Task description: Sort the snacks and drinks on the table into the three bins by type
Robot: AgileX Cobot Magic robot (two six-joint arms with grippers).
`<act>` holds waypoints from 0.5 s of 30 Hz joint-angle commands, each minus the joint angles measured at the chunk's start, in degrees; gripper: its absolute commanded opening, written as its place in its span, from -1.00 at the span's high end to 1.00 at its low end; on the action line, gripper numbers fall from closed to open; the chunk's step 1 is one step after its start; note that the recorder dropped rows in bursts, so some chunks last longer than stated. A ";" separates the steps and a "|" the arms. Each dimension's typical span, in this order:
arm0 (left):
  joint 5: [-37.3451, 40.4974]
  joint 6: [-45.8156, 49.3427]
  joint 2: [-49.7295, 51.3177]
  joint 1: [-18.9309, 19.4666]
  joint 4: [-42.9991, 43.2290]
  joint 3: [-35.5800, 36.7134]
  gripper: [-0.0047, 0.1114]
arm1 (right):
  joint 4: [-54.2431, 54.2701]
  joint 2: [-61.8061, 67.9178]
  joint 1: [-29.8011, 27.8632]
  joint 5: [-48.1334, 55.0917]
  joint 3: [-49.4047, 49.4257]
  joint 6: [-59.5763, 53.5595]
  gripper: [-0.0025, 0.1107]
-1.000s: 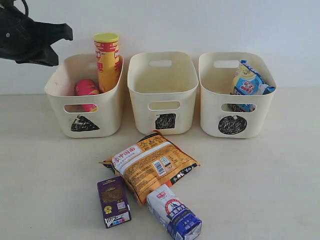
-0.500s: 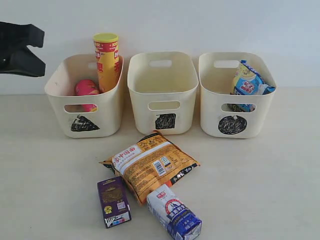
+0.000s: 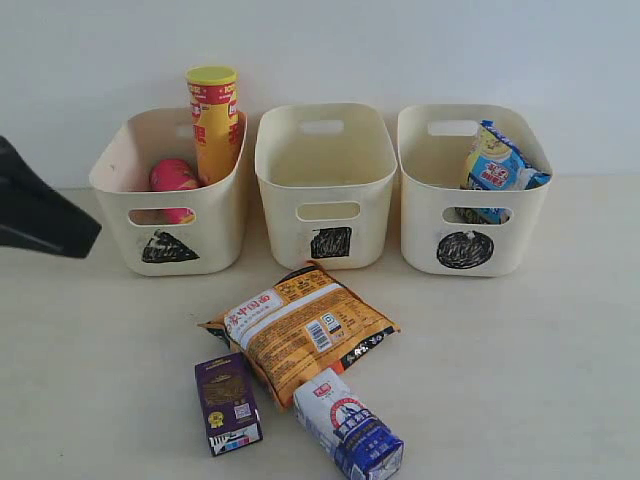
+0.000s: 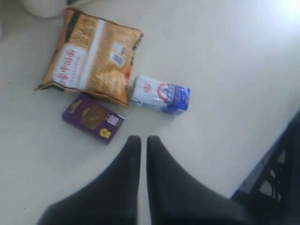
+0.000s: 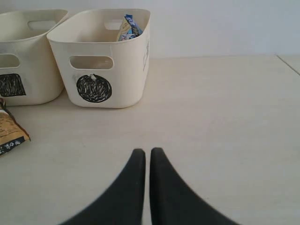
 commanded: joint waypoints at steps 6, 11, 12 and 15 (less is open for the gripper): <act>3.80 5.75 -1.99 -4.58 -0.71 0.79 0.85 | -0.41 -0.37 -0.15 -0.72 -0.04 0.04 0.96; 4.90 3.72 -4.19 -4.58 -0.71 0.79 0.85 | -0.41 -0.37 -0.15 -0.72 -0.04 0.04 0.96; 4.90 3.27 -4.56 -4.58 -0.71 0.79 0.85 | -0.41 -0.37 -0.15 -0.72 -0.04 0.04 0.96; 3.78 3.11 -5.44 -4.58 -0.70 0.79 0.85 | -0.41 -0.37 -0.15 -0.72 -0.04 0.04 0.96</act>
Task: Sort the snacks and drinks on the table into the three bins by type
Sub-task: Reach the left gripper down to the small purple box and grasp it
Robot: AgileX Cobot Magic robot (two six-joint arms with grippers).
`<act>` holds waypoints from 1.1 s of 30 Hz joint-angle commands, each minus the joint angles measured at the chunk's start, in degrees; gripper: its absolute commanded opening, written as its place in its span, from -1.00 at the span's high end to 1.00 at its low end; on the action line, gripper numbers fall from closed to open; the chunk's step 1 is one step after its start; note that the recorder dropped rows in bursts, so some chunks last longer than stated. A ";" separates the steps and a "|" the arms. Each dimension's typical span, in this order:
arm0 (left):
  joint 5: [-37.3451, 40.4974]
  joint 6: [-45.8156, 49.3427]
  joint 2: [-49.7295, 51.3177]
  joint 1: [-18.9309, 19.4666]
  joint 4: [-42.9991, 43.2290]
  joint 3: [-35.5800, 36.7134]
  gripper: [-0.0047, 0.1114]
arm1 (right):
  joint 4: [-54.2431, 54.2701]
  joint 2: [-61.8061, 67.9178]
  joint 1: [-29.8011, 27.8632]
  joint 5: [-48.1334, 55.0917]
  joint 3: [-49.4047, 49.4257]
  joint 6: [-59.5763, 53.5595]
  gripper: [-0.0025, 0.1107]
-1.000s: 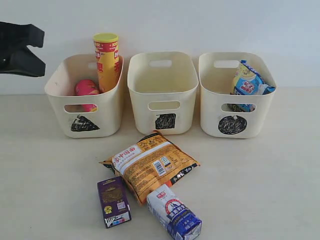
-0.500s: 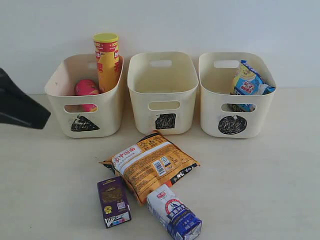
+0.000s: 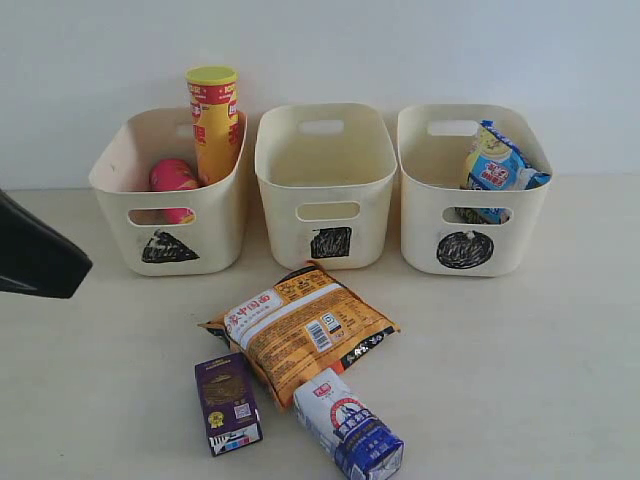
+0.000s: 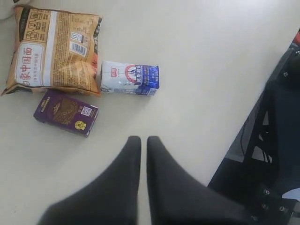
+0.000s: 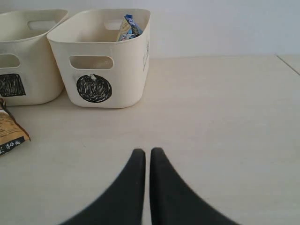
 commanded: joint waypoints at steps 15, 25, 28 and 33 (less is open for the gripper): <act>-9.76 -13.48 5.09 -0.44 -0.72 7.19 -0.13 | -0.41 -0.37 -0.15 -0.72 -0.04 0.04 0.96; -10.23 -17.44 15.14 -0.44 -6.98 7.19 -0.56 | -0.41 -0.37 -0.15 -0.72 -0.04 0.04 0.96; -12.28 -26.20 18.62 -0.44 -3.26 7.19 -0.56 | -0.41 -0.37 -0.15 -0.72 -0.04 0.04 0.96; -13.11 -34.62 25.41 -0.44 0.81 6.72 -0.54 | -0.41 -0.37 -0.15 -0.72 -0.04 0.04 0.96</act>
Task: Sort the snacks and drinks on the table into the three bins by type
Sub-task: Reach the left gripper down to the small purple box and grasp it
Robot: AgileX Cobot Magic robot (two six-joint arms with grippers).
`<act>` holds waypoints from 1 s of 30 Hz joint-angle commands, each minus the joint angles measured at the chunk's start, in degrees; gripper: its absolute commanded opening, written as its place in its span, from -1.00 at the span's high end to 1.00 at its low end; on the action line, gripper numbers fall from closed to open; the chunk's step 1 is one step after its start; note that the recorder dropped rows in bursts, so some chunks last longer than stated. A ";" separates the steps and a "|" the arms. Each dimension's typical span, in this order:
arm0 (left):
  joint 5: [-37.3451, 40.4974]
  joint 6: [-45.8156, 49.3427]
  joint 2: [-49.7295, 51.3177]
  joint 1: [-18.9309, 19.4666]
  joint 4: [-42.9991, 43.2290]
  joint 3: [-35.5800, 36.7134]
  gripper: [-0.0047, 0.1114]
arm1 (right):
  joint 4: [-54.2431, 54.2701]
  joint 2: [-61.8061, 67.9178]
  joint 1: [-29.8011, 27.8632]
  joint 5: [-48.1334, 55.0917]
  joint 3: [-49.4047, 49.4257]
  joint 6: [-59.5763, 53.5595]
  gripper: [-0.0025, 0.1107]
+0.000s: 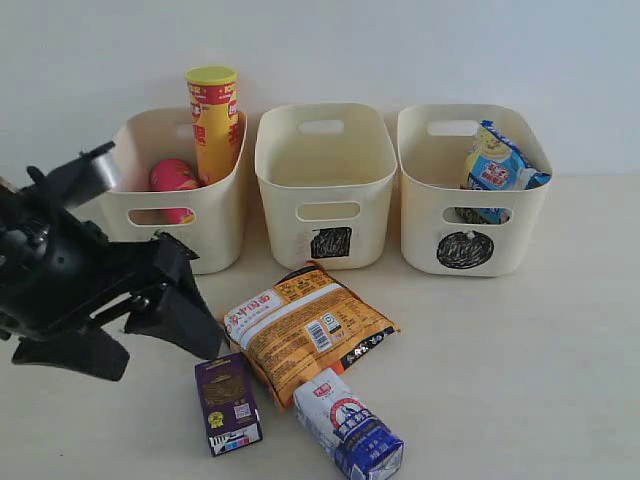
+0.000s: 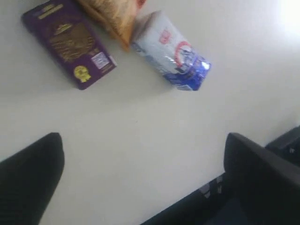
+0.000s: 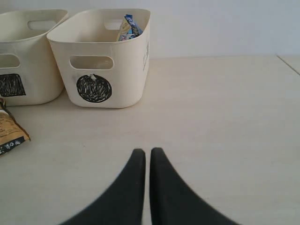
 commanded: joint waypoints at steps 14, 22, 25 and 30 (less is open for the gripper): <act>-7.92 -8.59 21.63 -4.48 6.37 -5.41 -0.52 | -0.42 -0.37 -0.05 -0.72 -0.04 0.04 0.96; -16.41 -10.04 28.02 -4.48 7.70 -7.40 -0.52 | -0.29 -0.37 -0.05 -0.72 -0.04 0.04 0.96; -17.42 -9.79 29.25 -4.48 7.72 -7.53 -0.52 | -0.29 -0.37 -0.05 -0.72 -0.04 0.04 0.96; -16.77 -8.43 30.23 -4.48 7.72 -7.53 -0.46 | -0.29 -0.37 -0.05 -0.72 -0.04 0.04 0.96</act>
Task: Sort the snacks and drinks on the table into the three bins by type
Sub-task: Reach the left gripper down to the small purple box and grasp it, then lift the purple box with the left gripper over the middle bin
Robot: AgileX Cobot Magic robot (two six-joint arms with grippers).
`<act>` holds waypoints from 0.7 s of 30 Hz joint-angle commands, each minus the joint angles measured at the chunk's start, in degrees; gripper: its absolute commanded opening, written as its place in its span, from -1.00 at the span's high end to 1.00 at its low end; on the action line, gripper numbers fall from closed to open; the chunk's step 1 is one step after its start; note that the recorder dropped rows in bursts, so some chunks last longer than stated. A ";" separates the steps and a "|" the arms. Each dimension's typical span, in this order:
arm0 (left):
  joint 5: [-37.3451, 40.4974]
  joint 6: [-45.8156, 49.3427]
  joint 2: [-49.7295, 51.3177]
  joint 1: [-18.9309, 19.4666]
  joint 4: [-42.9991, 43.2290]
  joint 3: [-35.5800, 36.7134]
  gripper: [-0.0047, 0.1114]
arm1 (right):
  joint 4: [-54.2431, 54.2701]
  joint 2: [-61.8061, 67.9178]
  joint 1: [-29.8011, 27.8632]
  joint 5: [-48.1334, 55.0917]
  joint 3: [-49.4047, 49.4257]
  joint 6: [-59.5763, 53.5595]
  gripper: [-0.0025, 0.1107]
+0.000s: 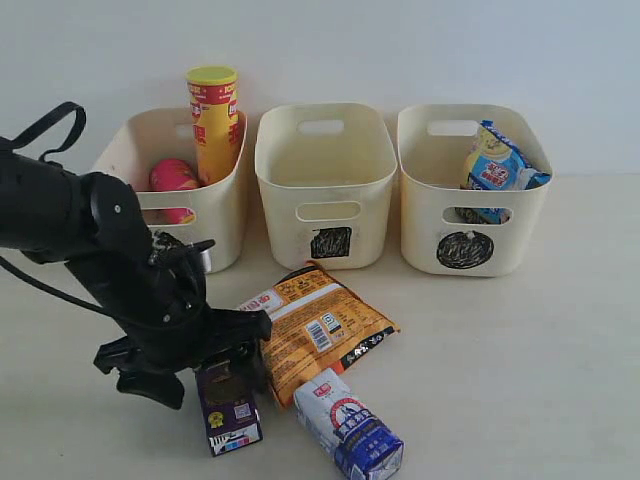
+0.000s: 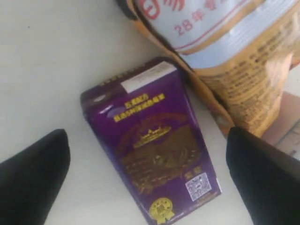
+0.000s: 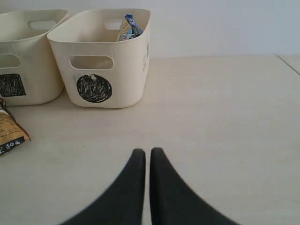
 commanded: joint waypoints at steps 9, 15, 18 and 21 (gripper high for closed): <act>0.69 3.49 4.06 -0.34 0.18 -0.36 0.00 | -0.29 -0.37 -0.05 -0.49 -0.04 0.04 0.96; 3.96 4.44 3.50 -0.34 0.18 -0.36 0.80 | -0.29 -0.37 -0.05 -0.49 -0.04 0.04 0.96; 6.02 7.23 2.04 -0.34 0.18 -0.36 0.85 | -0.29 -0.37 -0.05 -0.49 -0.04 0.04 0.96; 6.71 7.84 -0.74 -0.34 0.29 -0.36 0.85 | -0.29 -0.37 -0.05 -0.49 -0.04 0.04 0.96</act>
